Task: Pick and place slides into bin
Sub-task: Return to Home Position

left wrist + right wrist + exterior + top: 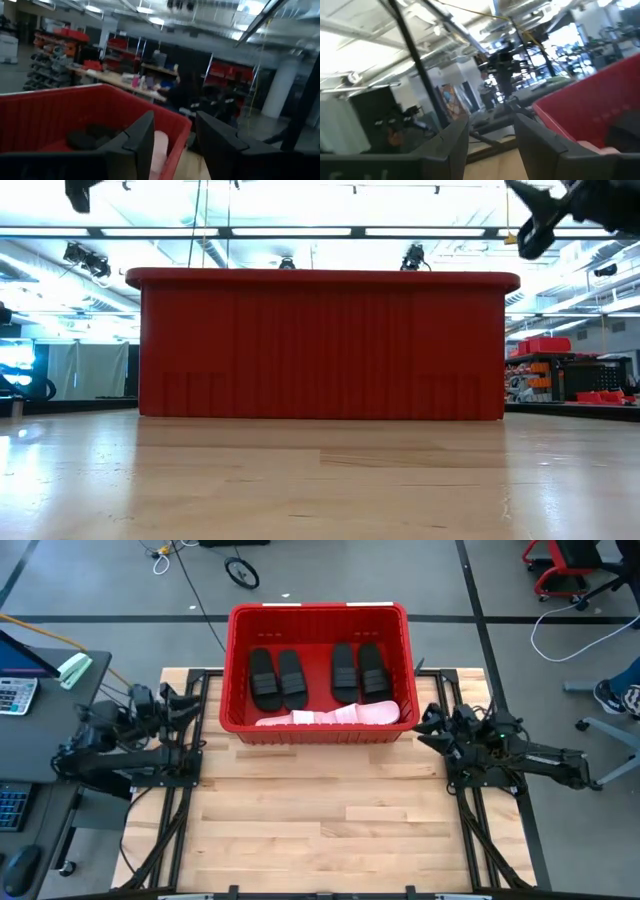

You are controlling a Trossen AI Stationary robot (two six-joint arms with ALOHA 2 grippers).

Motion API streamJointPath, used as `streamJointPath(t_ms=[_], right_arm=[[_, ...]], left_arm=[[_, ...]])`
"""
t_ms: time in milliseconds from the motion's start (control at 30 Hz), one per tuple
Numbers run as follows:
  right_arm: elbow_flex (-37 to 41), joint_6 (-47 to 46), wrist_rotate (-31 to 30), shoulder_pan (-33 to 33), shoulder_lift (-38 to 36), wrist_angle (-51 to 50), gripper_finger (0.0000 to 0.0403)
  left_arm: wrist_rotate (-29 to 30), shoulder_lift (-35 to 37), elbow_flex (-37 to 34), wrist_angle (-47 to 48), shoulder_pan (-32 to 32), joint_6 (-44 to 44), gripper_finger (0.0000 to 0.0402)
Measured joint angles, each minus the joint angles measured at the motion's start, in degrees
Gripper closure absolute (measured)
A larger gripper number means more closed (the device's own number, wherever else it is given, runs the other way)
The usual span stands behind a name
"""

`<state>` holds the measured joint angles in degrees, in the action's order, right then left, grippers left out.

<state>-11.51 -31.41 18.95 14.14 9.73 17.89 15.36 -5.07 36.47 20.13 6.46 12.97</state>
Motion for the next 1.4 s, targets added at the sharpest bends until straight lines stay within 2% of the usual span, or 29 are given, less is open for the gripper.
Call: streamJointPath(t_ms=[133,233,367,567,700,767,933,1000,1200,1300,1400], right_arm=[[2.3,-1.4,-5.7,-1.6,0.0,0.1,0.0239],[3.1,-1.4,-6.8,-4.2,0.0,2.1,0.0239],[4.3,0.8,-10.0,-10.2,0.8,6.4,0.0239],[4.4,5.1,-20.2,-20.5,4.3,7.0,0.0239],[4.4,9.6,-26.8,-24.2,6.5,7.1,0.0239],[4.4,10.9,-27.5,-25.1,8.1,7.0,0.0239],[4.4,9.2,-24.9,-29.1,14.4,5.2,0.0239],[4.4,9.7,-25.0,-30.6,17.1,5.2,0.0239],[4.4,15.4,-32.8,-32.5,22.6,5.4,0.0239],[4.4,25.0,-36.1,-32.4,23.6,5.3,0.0239],[4.4,32.0,-36.5,-32.4,23.9,5.1,0.0239]], left_arm=[[0.0,4.7,-6.6,-3.7,0.0,2.1,0.0249],[-0.1,4.8,-9.1,-6.5,0.0,2.4,0.0253],[0.0,4.4,-10.7,-9.6,0.0,1.3,0.0260],[0.0,4.5,-10.8,-10.5,0.0,1.3,0.0264],[-0.2,4.5,-10.8,-9.0,0.0,1.2,0.0258],[-1.2,4.5,-10.8,-7.5,0.0,1.3,0.0254],[-10.1,4.3,-10.8,-6.7,0.0,1.6,0.0249],[-11.9,4.3,-10.8,-6.7,0.0,1.7,0.0249],[-12.1,4.3,-10.7,0.6,0.0,1.4,0.0258],[-12.2,4.3,-10.7,5.7,0.0,4.2,0.0262],[-12.2,4.3,-10.7,6.0,0.0,4.1,0.0260]])
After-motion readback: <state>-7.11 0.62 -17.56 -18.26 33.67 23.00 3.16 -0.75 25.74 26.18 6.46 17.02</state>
